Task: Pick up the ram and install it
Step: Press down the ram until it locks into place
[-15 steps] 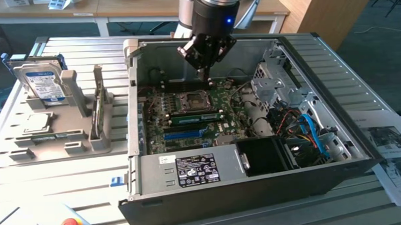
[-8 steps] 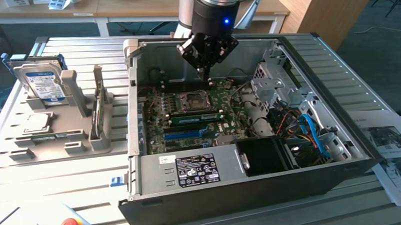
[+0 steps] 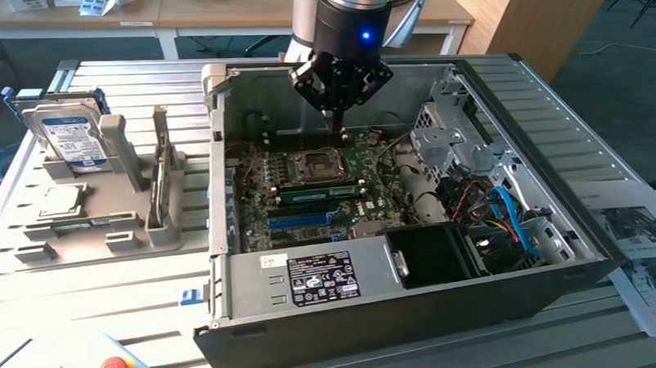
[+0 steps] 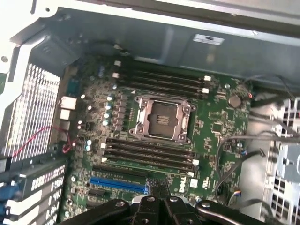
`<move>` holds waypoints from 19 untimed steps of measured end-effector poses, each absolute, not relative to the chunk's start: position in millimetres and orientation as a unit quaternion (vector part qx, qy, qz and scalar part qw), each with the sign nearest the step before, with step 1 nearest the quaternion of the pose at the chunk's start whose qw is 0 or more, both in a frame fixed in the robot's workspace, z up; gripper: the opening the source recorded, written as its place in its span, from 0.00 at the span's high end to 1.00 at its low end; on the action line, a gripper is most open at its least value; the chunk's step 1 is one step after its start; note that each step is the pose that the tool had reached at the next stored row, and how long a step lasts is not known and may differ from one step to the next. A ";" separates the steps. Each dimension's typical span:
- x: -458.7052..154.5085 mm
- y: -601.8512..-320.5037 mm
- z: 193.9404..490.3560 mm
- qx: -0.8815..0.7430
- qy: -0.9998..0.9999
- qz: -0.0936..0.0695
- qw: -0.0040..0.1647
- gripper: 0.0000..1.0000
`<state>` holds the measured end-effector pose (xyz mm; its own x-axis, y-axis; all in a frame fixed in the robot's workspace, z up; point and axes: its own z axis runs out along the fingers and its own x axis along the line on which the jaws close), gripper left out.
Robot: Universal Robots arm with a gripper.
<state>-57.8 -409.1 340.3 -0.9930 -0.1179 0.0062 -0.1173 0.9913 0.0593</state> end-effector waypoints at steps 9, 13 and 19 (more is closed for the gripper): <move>-57.8 -409.1 340.2 0.036 -0.999 -0.030 0.004 0.90; -57.9 -409.1 340.2 0.036 -0.999 -0.030 0.006 0.90; -57.8 -409.1 340.2 0.033 -0.999 -0.030 0.008 0.90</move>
